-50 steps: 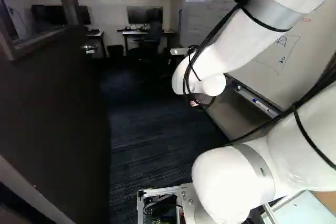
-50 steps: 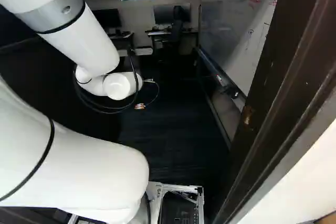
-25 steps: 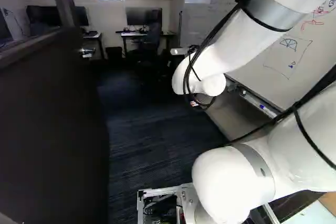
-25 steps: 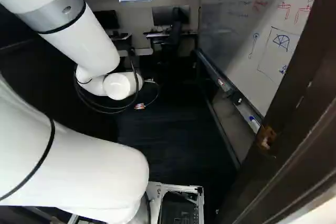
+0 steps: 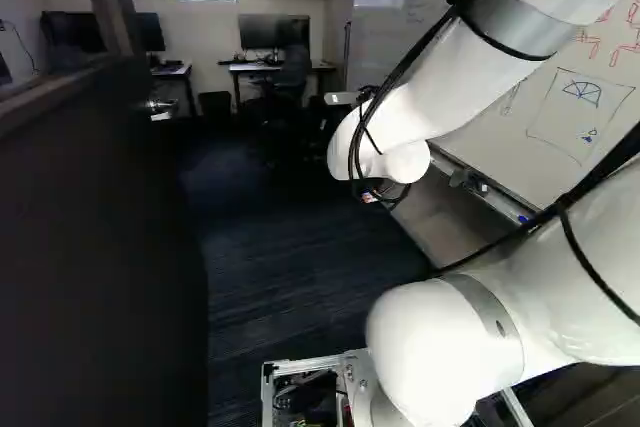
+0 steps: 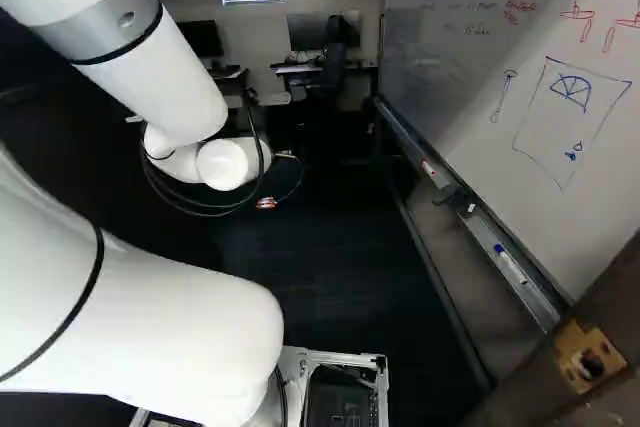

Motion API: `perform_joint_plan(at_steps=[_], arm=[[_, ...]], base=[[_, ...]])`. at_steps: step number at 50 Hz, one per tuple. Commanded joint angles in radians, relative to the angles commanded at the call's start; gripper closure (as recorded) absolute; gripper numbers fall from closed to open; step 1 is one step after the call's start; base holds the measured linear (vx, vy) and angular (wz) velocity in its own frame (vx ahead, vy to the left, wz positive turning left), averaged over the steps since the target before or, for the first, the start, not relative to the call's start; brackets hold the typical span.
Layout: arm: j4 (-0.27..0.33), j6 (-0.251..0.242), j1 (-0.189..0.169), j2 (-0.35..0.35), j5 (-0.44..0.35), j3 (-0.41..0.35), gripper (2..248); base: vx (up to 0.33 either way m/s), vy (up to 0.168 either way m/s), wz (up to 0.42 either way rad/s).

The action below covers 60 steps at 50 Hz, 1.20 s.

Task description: Open the door and move inside

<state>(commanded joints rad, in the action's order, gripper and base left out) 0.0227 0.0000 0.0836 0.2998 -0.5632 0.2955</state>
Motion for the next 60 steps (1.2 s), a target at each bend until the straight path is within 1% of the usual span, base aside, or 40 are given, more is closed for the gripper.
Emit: perform_joint_plan(at_steps=[26, 60], arm=[[0.0, 0.0, 0.0, 0.0, 0.0, 0.0, 3], [0.0, 0.0, 0.0, 0.0, 0.0, 0.0, 3]], base=[[0.179, 0.045, -0.009], [0.17, 0.004, 0.013]])
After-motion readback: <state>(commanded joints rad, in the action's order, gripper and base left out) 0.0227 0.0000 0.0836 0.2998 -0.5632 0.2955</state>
